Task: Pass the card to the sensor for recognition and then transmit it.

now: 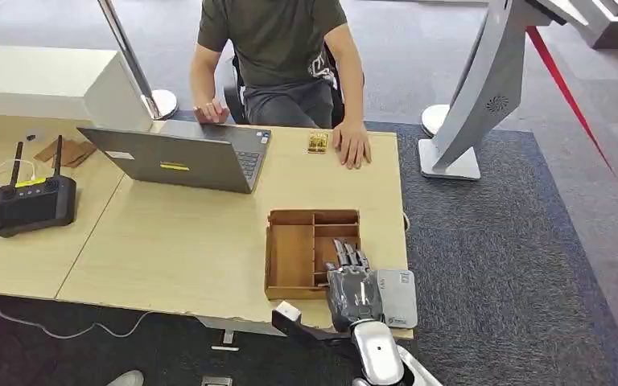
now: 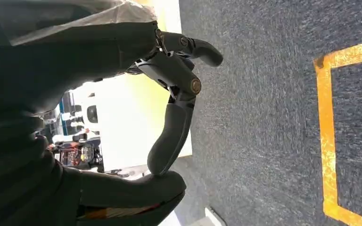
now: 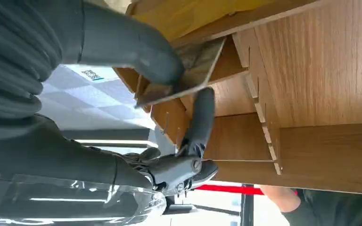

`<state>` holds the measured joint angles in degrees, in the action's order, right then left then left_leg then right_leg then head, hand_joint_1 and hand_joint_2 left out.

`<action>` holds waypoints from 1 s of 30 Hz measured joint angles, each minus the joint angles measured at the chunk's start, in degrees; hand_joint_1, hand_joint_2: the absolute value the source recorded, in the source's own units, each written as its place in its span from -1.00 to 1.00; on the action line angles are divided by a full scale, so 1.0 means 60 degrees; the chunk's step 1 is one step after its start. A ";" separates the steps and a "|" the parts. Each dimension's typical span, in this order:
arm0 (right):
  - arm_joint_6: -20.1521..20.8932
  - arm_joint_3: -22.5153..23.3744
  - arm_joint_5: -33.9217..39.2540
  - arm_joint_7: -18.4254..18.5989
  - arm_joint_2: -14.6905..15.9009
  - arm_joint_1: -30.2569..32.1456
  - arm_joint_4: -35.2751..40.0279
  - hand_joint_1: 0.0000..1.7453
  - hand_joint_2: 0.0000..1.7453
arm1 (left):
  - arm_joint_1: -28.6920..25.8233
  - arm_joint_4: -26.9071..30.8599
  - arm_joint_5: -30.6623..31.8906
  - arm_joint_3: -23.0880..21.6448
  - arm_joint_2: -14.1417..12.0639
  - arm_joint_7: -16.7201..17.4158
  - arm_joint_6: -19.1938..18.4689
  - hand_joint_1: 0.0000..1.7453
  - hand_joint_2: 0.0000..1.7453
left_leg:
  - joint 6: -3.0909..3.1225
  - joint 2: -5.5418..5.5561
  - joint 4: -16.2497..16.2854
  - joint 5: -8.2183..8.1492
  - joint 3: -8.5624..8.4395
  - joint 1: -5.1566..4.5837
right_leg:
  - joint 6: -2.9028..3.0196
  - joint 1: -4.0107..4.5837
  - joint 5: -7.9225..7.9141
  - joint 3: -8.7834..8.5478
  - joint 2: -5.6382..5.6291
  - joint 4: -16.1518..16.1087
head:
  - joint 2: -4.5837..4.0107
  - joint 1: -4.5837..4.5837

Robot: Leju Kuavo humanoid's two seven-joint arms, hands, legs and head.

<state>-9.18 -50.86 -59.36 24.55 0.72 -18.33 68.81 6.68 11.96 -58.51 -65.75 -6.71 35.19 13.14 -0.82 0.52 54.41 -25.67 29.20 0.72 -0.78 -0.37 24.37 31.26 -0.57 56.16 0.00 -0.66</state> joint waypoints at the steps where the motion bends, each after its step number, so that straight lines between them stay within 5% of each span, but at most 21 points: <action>1: 0.0022 0.0000 0.0007 0.0007 0.0000 0.0000 0.0000 0.84 1.00 | 0.0000 0.0000 0.0011 0.0003 0.0000 0.0000 0.0000 -1.00 1.00 | 0.0000 0.0000 0.0000 0.0000 0.0000 0.0000 | 0.0000 0.0000 0.0000 0.0000 0.0000 0.0000 | 0.0000 0.0000; 23: 0.0124 0.0000 -0.0076 0.0102 0.0025 0.0003 -0.0055 0.92 1.00 | 0.0000 0.0004 0.0029 0.0004 0.0000 0.0018 0.0000 -1.00 1.00 | 0.0000 0.0000 0.0000 0.0000 -0.0006 0.0000 | 0.0000 0.0000 0.0000 -0.0005 0.0000 0.0000 | 0.0000 0.0000; 30: -0.0302 0.0000 -0.0215 -0.0015 0.0015 0.0001 -0.0033 1.00 1.00 | -0.0003 0.0004 -0.0080 0.0036 0.0000 0.0015 0.0004 -1.00 1.00 | 0.0000 0.0000 0.0000 0.0000 -0.0003 0.0000 | 0.0000 0.0000 0.0000 -0.0003 0.0000 0.0001 | 0.0000 0.0000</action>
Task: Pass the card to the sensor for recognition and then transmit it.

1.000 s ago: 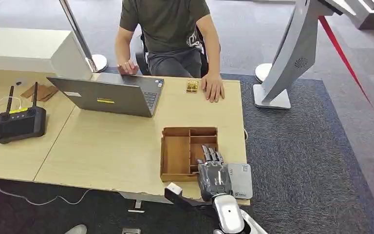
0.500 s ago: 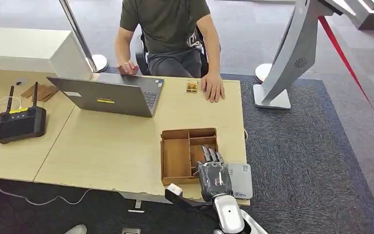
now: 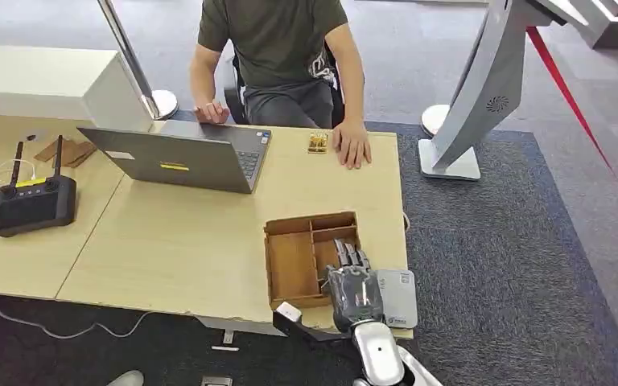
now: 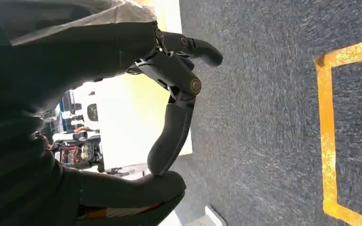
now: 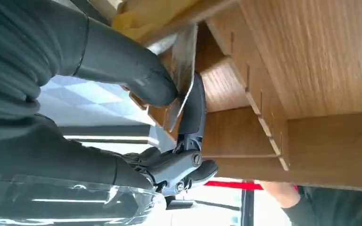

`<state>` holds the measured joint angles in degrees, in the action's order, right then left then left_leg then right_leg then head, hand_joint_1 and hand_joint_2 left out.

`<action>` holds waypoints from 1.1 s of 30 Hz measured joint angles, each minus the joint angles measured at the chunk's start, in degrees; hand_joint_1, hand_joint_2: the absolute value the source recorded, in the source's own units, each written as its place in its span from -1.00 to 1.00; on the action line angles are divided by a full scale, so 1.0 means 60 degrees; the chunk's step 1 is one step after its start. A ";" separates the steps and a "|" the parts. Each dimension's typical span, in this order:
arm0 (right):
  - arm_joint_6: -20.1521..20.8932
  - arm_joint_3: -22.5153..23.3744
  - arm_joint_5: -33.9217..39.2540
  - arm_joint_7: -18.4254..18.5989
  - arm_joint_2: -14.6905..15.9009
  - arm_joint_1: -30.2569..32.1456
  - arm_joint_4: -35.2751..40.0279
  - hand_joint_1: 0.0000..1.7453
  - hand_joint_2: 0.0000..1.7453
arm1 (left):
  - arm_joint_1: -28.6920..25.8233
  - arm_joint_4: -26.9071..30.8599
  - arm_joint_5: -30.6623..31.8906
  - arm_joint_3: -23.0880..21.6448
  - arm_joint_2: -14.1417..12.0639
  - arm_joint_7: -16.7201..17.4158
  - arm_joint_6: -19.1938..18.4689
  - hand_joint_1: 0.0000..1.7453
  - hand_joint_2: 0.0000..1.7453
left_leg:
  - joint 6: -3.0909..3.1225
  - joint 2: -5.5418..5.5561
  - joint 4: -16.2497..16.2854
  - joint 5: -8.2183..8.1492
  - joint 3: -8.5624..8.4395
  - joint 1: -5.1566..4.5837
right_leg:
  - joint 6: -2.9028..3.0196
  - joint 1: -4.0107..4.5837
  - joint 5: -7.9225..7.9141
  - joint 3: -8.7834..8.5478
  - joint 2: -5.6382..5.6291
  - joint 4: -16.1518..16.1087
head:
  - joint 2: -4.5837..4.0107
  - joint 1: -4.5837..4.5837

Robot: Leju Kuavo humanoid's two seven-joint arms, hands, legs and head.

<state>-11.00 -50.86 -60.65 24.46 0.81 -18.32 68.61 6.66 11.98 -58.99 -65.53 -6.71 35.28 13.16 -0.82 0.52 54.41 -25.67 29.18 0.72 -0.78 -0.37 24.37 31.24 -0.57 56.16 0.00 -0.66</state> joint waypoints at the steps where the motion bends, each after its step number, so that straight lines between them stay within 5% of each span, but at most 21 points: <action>1: -0.0062 0.0000 -0.0026 0.0000 0.0000 -0.0001 0.0084 1.00 1.00 | -0.0003 0.0000 0.0000 0.0011 0.0000 -0.0022 0.0000 -1.00 1.00 | 0.0000 0.0000 0.0000 0.0000 0.0000 0.0000 | 0.0000 0.0000 0.0000 0.0001 0.0000 -0.0001 | 0.0000 0.0004; 18: -0.0269 0.0375 -0.0765 0.0623 0.0732 -0.0034 0.3315 1.00 1.00 | -0.0041 0.0000 0.0674 0.0033 0.0000 -0.0251 -0.0219 -1.00 1.00 | 0.0000 -0.0006 0.0000 0.0000 -0.0004 -0.0001 | 0.0000 -0.0001 0.0000 0.0004 -0.0001 -0.0003 | 0.0000 -0.0004; 33: -0.0269 0.0514 -0.0772 0.0667 0.1118 0.0012 0.4335 1.00 1.00 | -0.0038 0.0000 0.0685 0.0033 0.0000 -0.0259 -0.0284 -1.00 1.00 | 0.0000 -0.0005 0.0000 0.0000 -0.0002 0.0000 | 0.0000 0.0000 0.0000 0.0004 -0.0001 -0.0002 | 0.0000 0.0000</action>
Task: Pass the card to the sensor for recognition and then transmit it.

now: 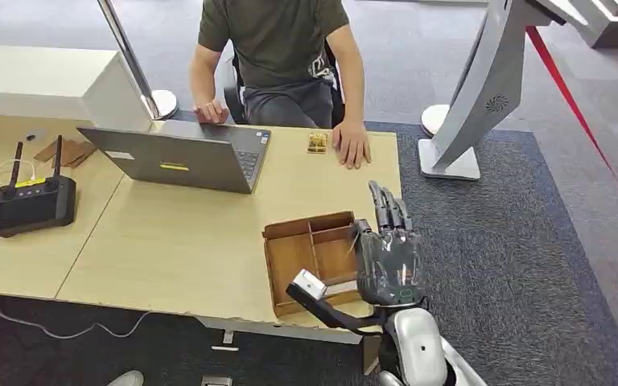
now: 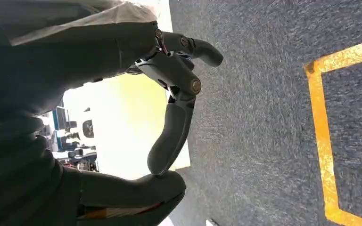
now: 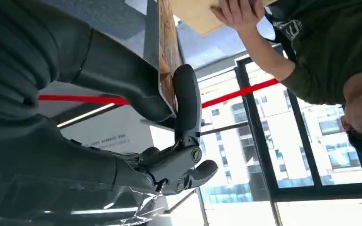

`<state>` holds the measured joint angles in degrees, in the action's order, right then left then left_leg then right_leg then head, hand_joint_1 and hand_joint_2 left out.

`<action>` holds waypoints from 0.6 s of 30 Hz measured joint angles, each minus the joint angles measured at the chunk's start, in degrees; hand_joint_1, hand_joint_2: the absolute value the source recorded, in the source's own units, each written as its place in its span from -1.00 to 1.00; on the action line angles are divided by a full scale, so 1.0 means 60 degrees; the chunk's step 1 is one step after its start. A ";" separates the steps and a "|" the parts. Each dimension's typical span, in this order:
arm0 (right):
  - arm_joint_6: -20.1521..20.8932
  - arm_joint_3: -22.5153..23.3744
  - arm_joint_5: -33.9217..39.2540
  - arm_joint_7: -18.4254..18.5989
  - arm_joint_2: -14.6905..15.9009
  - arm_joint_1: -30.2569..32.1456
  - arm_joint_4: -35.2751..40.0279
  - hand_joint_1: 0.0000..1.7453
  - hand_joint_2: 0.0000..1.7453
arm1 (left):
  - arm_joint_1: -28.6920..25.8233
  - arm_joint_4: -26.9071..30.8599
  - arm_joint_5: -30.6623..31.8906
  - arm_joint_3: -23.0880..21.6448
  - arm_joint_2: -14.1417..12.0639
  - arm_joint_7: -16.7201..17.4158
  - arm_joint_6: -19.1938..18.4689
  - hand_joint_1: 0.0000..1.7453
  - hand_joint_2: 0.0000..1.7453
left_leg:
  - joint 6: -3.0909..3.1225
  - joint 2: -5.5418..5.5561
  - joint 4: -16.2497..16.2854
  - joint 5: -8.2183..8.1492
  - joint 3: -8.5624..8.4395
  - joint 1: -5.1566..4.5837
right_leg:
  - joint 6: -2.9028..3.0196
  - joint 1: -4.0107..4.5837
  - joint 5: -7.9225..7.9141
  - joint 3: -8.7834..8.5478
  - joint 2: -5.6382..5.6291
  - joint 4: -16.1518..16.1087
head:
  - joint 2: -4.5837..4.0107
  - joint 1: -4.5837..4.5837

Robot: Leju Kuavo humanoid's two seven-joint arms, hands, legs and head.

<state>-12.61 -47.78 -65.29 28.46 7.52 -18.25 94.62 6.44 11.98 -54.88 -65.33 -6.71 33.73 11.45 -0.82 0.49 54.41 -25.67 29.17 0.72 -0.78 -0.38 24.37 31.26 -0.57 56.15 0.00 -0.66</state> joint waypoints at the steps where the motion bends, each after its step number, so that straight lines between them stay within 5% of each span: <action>1: 0.0000 0.0000 0.0000 0.0000 0.0011 0.0004 0.0029 1.00 1.00 | 0.0000 0.0000 0.0000 0.0000 0.0000 0.0000 0.0000 -1.00 1.00 | 0.0000 0.0000 0.0000 0.0000 0.0000 0.0000 | 0.0000 0.0000 0.0000 0.0000 0.0000 0.0000 | 0.0000 0.0000; 18: 0.0000 0.0000 0.0000 0.0000 0.0161 0.0039 0.0251 1.00 1.00 | 0.0003 0.0000 0.0000 0.0000 0.0000 -0.0033 -0.0003 -1.00 1.00 | 0.0000 0.0000 0.0000 0.0000 0.0001 0.0000 | 0.0000 0.0000 0.0000 0.0000 0.0000 0.0000 | 0.0000 0.0000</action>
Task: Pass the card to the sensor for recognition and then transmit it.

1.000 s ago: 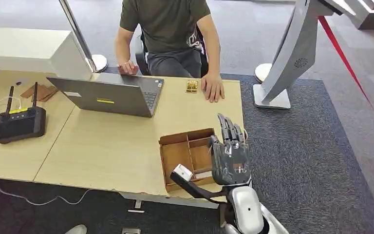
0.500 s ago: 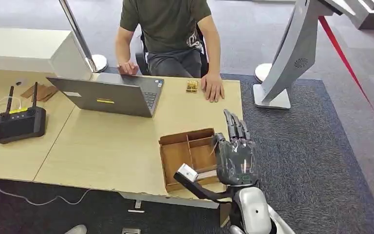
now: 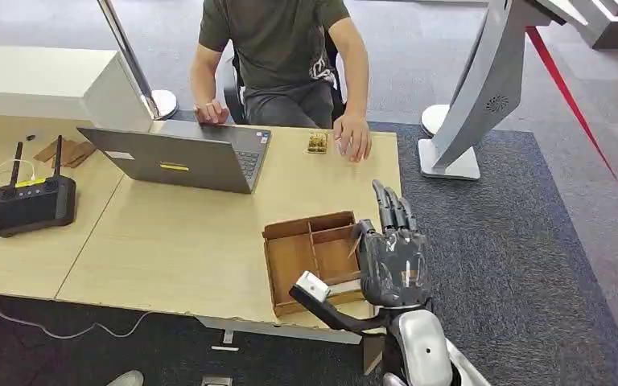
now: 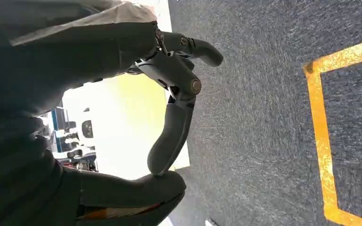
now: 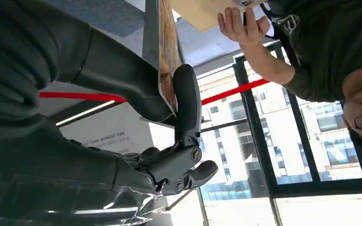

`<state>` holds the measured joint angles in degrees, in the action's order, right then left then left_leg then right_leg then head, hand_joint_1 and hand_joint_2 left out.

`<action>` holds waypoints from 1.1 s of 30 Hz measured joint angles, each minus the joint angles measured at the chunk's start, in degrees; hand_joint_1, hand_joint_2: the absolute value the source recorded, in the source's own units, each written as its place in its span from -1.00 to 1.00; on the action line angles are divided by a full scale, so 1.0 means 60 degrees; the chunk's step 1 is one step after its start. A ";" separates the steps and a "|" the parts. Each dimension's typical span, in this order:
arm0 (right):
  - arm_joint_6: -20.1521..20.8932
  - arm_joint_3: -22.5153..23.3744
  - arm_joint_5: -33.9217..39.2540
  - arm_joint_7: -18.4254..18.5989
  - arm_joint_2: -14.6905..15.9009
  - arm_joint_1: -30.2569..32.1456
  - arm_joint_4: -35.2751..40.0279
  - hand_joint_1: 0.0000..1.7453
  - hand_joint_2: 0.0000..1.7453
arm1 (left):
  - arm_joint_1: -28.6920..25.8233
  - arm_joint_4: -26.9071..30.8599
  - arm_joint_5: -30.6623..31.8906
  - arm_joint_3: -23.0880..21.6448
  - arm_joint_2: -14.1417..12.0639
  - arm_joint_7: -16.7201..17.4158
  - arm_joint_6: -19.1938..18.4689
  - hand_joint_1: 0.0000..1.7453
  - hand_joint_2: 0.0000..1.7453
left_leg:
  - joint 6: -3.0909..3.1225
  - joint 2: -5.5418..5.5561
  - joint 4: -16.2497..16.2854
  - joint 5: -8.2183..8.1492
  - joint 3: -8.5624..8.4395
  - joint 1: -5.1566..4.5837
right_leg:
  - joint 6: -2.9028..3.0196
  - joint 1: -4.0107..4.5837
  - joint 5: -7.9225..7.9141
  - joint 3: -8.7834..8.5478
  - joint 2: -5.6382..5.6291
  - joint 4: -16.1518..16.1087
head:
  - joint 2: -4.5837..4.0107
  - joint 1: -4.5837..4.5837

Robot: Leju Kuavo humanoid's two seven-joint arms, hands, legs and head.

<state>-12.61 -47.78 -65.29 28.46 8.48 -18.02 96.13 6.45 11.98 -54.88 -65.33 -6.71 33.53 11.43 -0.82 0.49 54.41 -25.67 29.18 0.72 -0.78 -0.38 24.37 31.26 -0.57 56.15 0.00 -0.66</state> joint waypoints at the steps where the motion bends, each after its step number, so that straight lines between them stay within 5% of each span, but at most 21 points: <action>1: 0.0000 0.0000 0.0000 0.0000 0.0000 0.0000 0.0000 1.00 1.00 | 0.0000 0.0000 0.0000 0.0000 0.0000 0.0000 0.0003 -1.00 1.00 | 0.0000 0.0000 0.0000 0.0000 0.0000 0.0000 | 0.0000 0.0000 0.0000 0.0000 0.0000 0.0000 | 0.0000 0.0000; 10: 0.0252 -0.0007 0.0322 -0.0092 -0.0004 -0.0066 -0.0011 1.00 1.00 | 0.0011 0.0000 0.0194 -0.0007 0.0000 0.0099 -0.0052 -1.00 1.00 | 0.0000 0.0001 0.0000 0.0000 0.0015 0.0001 | 0.0000 0.0000 0.0000 -0.0005 0.0000 0.0005 | 0.0000 0.0000; 12: 0.0692 -0.0172 0.1653 -0.0358 -0.0219 -0.0877 -0.0493 1.00 1.00 | 0.0203 0.0000 0.0605 -0.0135 0.0029 0.0588 -0.0194 -1.00 1.00 | -0.0012 -0.0008 -0.0001 0.0012 0.0044 -0.0001 | 0.0019 -0.0001 -0.0023 0.0035 -0.0010 0.0019 | 0.0000 -0.0004; 16: 0.0197 -0.0601 0.2842 -0.0699 -0.1068 -0.2672 -0.2256 1.00 1.00 | 0.0793 0.0004 0.0718 -0.0324 0.0117 0.0962 -0.0270 -1.00 1.00 | -0.0003 0.0058 0.0000 0.0073 0.0060 0.0002 | 0.0024 0.0001 -0.0045 0.0048 0.0050 0.0018 | 0.0000 0.0004; 33: 0.0040 -0.1275 0.3027 -0.0652 -0.1763 -0.3556 -0.4338 1.00 1.00 | 0.0888 0.0004 0.0721 -0.0729 0.0171 0.0965 -0.0357 -1.00 1.00 | -0.0015 0.0070 0.0000 0.0078 0.0069 0.0003 | 0.0020 0.0001 -0.0050 0.0059 0.0054 0.0019 | 0.0000 0.0000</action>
<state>-12.37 -55.43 -47.12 24.55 -2.10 -39.36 70.10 11.78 12.00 -50.56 -69.70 -5.68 39.32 9.29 -0.91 0.91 54.41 -25.20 29.59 0.74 -0.66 -0.37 24.07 31.62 -0.25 56.26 0.00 -0.66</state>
